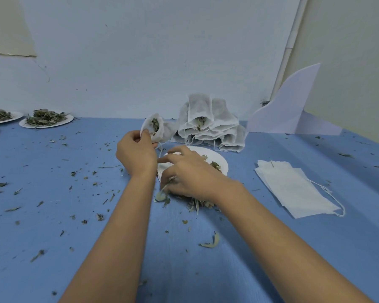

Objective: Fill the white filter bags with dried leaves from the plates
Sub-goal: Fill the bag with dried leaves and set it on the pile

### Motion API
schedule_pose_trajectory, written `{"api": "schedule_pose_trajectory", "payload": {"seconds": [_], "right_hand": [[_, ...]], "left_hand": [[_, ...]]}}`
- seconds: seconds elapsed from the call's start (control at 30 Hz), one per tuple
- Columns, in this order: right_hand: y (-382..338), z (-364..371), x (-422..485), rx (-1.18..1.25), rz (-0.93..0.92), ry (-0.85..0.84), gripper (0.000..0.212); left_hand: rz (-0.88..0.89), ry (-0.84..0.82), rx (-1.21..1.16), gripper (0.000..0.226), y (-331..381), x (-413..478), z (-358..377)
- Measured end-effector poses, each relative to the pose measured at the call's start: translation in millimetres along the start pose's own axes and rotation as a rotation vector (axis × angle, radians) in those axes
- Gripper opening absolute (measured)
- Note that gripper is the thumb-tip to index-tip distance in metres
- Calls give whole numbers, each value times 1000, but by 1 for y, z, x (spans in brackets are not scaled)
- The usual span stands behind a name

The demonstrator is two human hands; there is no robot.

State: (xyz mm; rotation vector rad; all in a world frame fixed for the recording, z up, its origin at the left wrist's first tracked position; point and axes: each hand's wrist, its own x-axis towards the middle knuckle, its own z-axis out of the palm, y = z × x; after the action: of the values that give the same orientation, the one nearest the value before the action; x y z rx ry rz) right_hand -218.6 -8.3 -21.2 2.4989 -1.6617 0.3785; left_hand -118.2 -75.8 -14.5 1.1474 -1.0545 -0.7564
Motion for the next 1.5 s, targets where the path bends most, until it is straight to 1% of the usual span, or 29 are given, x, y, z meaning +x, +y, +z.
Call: {"api": "schedule_pose_trajectory", "payload": {"seconds": [0.07, 0.13, 0.17, 0.2, 0.23, 0.27, 0.3, 0.33, 0.37, 0.4, 0.47, 0.5, 0.53, 0.63, 0.7, 0.77, 0.87, 0.97, 1.03, 1.13, 1.2, 1.27, 1.33, 1.4, 1.43, 1.5], "right_hand": [[3, -1, 2, 149, 55, 114, 12], [11, -6, 2, 275, 189, 263, 13], [17, -8, 1, 294, 278, 335, 13], [24, -11, -1, 264, 369, 383, 14], [33, -12, -2, 196, 453, 382, 16], [41, -13, -3, 139, 519, 325, 20], [47, -13, -5, 131, 556, 238, 27], [51, -12, -7, 180, 567, 156, 36], [53, -12, -8, 277, 558, 109, 43], [53, -12, -9, 393, 543, 109, 46], [51, -11, -10, 599, 522, 187, 47], [49, -9, -8, 638, 519, 197, 47], [47, -6, -6, 613, 517, 161, 49], [39, 4, 4, 416, 538, -65, 75], [35, 7, 12, 309, 540, -148, 83], [32, 9, 18, 252, 518, -162, 76], [33, 12, 22, 288, 451, -108, 49], [35, 14, 20, 393, 483, 46, 30], [39, 15, 19, 431, 525, 154, 25], [43, 13, 17, 436, 529, 227, 30], [44, 9, 14, 450, 506, 228, 42], [47, 0, 10, 393, 509, 210, 53], [51, -14, 5, 399, 512, 190, 49], [54, -28, -1, 538, 499, 92, 43], [55, -33, -3, 582, 484, 11, 46], [59, -42, -8, 590, 483, -164, 64]], "left_hand": [[-9, 11, -40, 20, 2, 0, 0], [-21, 27, -85, 17, 3, 0, 0], [-24, 31, -97, 16, 3, 1, 0], [-27, 28, -100, 15, 2, 1, 0], [-28, 21, -96, 15, 2, 0, 0], [-26, 13, -86, 16, 1, 0, 1], [-24, 6, -73, 17, 0, -1, 1], [-22, 3, -64, 18, 0, -2, 2], [-20, 2, -58, 19, -1, -2, 2], [-18, 2, -53, 19, -1, -1, 2], [-16, -2, -37, 18, -2, -1, 3], [-16, -6, -31, 17, -2, -1, 3], [-18, -10, -25, 15, -3, -2, 4], [-34, -20, -2, 14, -5, -3, 5], [-37, -20, 1, 14, -5, -3, 5], [-40, -24, -6, 14, -6, -4, 5], [-43, -32, -21, 14, -6, -4, 6], [-48, -36, -35, 14, -6, -4, 6], [-52, -35, -42, 13, -5, -4, 6], [-61, -39, -53, 13, -5, -5, 6], [-65, -45, -58, 14, -5, -5, 6], [-66, -52, -57, 13, -5, -5, 6], [-61, -60, -53, 11, -5, -5, 6], [-55, -64, -40, 11, -5, -6, 6], [-53, -65, -33, 11, -5, -6, 6], [-50, -66, -26, 12, -5, -6, 7]]}}
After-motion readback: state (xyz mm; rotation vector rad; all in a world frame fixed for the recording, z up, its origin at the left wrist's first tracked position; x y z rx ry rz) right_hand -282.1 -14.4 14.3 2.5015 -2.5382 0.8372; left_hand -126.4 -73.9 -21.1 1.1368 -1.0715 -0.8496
